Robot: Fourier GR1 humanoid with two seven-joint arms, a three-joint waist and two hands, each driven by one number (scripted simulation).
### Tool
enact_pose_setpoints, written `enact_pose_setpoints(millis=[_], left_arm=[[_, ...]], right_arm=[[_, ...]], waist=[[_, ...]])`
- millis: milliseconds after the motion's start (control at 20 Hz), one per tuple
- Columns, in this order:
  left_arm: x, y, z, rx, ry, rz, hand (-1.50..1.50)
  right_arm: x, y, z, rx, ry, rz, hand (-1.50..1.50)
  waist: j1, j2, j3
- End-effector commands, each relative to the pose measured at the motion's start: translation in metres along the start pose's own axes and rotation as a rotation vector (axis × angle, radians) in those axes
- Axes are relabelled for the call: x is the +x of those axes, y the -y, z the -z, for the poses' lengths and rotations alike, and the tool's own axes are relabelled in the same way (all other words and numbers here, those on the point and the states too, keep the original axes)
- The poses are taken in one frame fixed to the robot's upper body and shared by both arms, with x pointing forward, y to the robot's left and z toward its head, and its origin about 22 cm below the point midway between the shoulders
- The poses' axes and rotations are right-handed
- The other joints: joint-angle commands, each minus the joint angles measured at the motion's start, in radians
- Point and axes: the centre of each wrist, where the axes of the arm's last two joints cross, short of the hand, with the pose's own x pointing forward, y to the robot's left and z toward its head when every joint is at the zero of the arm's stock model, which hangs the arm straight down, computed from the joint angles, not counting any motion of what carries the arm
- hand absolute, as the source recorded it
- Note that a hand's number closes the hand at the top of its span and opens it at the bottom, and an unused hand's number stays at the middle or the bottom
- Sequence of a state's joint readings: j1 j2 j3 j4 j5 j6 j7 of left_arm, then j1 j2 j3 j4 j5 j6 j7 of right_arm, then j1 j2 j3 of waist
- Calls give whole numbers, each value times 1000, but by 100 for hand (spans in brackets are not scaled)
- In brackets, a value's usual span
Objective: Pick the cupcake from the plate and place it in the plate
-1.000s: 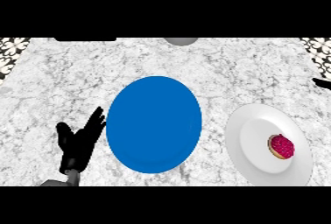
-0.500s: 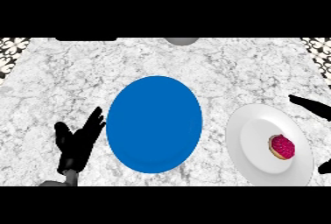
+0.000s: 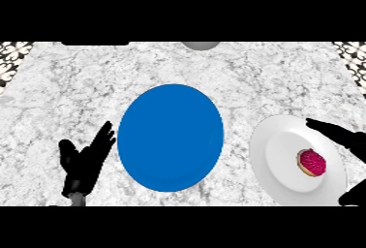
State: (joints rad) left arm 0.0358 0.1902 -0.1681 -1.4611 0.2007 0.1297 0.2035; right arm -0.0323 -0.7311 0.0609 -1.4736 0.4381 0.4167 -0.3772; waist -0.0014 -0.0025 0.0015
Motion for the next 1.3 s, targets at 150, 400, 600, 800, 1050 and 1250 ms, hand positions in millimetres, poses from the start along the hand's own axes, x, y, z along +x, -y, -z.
enact_pose_setpoints(millis=[150,400,600,800,1050,1250], left_arm=[[11,1,-2,2,-7,8,0],[18,-2,25,-1,-3,-3,0],[18,2,20,1,-5,13,0],[2,2,14,-8,-11,-12,0],[-12,12,6,2,-1,8,0],[-15,-2,8,13,-16,8,0]], right_arm=[[11,-6,18,-29,-84,-90,-150],[-3,-7,20,-4,-74,-97,-150],[-23,-28,32,32,-83,-102,-150],[-29,-45,36,50,-83,-118,-150],[-12,-60,43,87,-11,-233,150],[-26,-24,55,50,-21,-240,150]], waist=[[2,1,-2],[0,3,-2],[4,3,-1],[4,3,-1],[2,2,-2],[6,3,-1]])
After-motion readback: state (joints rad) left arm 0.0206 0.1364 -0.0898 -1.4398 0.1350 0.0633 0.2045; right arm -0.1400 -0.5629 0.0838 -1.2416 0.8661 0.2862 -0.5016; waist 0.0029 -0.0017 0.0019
